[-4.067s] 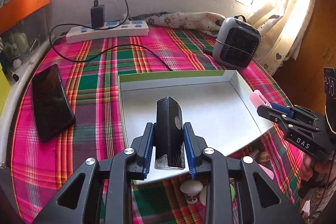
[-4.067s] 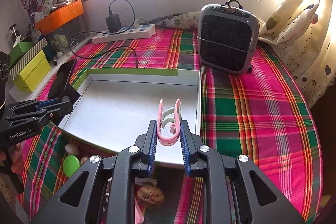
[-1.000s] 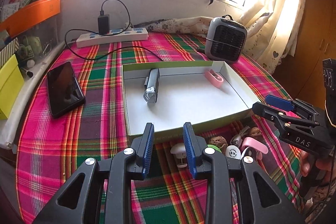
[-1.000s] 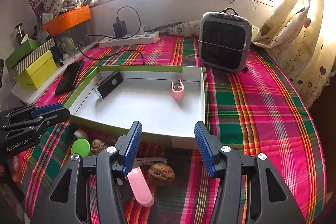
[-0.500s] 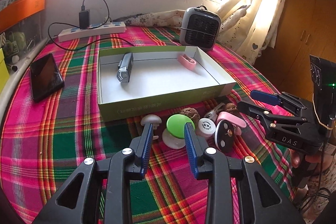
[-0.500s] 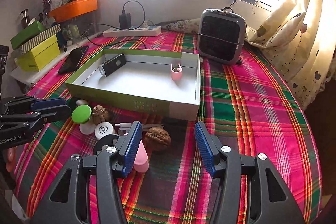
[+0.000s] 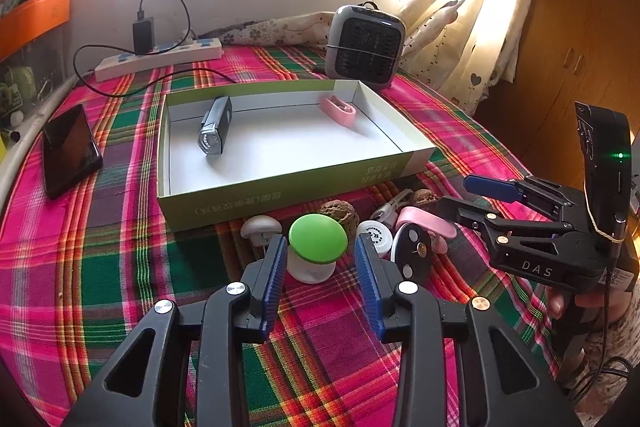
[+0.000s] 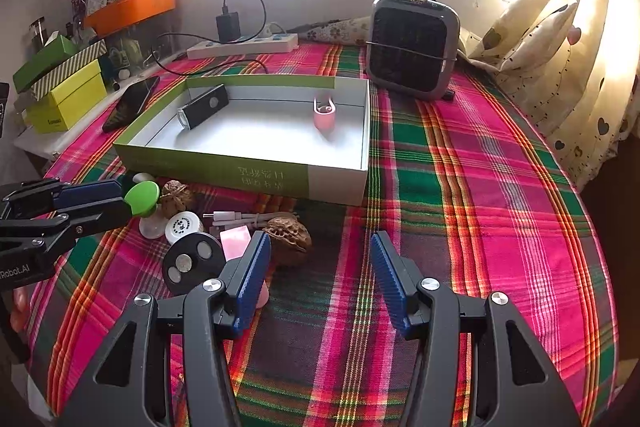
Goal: Organize objects
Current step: 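Withdraw both open tools from the box back toward the remaining items, then grasp the green mushroom-shaped stand with the left tool while the right tool grasps a walnut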
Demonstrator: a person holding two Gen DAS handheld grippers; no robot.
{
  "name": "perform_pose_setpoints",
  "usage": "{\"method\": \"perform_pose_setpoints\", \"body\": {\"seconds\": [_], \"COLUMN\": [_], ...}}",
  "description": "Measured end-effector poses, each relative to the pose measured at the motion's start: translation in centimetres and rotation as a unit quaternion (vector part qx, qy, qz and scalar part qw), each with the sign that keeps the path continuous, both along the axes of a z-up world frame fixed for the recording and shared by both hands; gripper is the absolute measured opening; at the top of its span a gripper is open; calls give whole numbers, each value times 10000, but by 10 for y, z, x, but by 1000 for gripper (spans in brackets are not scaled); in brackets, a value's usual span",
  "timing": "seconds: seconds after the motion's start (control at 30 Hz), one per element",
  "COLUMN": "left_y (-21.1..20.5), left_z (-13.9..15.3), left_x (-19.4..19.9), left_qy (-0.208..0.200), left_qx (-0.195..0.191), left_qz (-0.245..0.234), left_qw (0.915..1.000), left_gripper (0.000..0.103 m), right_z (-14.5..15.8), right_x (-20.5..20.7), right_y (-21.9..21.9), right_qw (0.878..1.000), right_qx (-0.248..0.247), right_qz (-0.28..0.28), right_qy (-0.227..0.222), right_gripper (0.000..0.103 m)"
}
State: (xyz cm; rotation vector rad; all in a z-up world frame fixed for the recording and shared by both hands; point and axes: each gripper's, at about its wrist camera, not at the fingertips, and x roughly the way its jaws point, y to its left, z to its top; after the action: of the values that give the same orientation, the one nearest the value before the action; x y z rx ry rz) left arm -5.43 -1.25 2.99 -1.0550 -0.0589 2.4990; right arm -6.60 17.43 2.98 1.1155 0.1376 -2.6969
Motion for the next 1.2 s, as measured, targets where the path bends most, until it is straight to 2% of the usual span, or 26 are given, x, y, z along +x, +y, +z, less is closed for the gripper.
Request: {"method": "perform_pose_setpoints", "body": {"seconds": [0.57,0.9,1.2], "left_y": [6,10,10], "left_z": [-7,-12,-12], "left_x": [-11,-15,-15], "left_qy": [-95,-149,-146], "left_qx": [-123,-177,-164], "left_qz": [37,72,84], "left_qw": [9999,9997,9997], "left_gripper": [33,33,33], "right_z": [-9,-9,-9], "right_x": [-20,-21,-21], "right_y": [-9,-9,-10], "right_qw": [9993,9991,9987], "right_qx": [-21,-72,-173], "right_qz": [197,173,276], "right_qy": [-325,-371,-403], "right_gripper": [53,53,43]}}
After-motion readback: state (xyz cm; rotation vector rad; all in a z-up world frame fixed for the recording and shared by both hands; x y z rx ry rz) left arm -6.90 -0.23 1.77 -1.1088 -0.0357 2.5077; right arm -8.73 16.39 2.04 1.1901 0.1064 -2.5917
